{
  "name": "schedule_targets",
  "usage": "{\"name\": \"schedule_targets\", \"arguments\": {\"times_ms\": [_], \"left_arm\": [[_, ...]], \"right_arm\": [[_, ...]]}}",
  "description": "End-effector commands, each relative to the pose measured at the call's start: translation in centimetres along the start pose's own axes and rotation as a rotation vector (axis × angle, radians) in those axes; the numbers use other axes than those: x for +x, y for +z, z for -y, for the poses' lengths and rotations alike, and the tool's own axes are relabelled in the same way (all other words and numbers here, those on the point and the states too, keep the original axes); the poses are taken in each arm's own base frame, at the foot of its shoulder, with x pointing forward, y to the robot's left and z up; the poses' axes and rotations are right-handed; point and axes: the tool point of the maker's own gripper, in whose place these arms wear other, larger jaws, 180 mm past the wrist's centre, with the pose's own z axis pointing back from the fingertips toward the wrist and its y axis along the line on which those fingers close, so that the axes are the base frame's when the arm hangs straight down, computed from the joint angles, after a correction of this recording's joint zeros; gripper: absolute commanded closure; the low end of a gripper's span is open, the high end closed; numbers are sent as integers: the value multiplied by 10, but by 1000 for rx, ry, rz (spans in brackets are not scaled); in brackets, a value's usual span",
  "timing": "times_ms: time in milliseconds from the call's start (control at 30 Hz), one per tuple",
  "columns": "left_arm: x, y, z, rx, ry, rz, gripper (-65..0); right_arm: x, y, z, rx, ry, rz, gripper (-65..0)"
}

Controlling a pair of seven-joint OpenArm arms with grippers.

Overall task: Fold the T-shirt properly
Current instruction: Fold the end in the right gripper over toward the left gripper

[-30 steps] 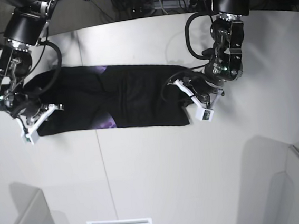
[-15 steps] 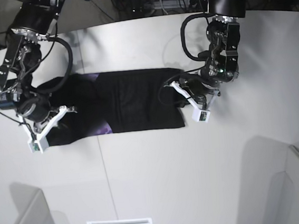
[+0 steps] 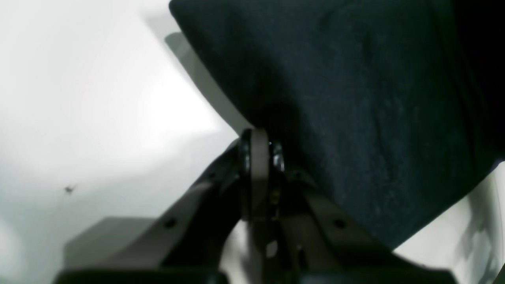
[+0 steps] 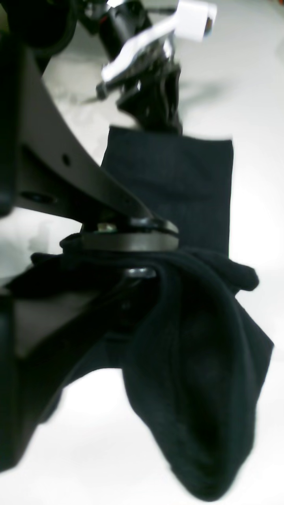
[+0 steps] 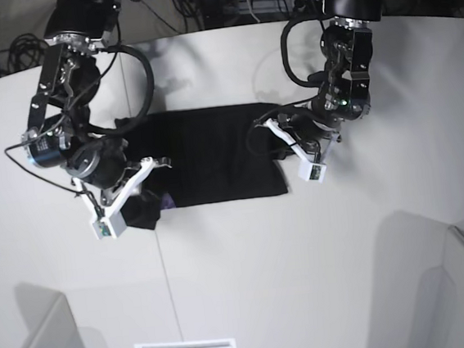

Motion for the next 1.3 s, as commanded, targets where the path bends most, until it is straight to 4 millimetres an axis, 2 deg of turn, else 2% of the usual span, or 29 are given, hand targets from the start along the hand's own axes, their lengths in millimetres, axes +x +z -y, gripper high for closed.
{"name": "schedule_targets", "arguments": {"times_ms": [0,100,467,700,867,1000,1167,1267], "left_arm": [[12,2,2,-7,-12,30,0],[4,5,-5,6,-18,12,0],[0,11,-19,33,-36,-4,0],[2,14,-25,46,-36,0,0],[-1,21,-32,58,-47,-3,0],[0,37,-40,83,-51,19,0],[2,59,-61,145,-9,63,0],[0,69,-67,167,0,73,0]], "right_arm": [[14,2,-11,32,19,54,0],[16,-3,-29,67,6,65,0],[13,-16,-87,172,-1,84,0],[1,-21,-105,207,14,53,0],[-8,-39,-108,215,4,46,0],[-11,-44,-107,213,-6,40,0],[-11,-45,-129,260,35,59,0],[-17,-51,-131,264,35,40,0]]}}
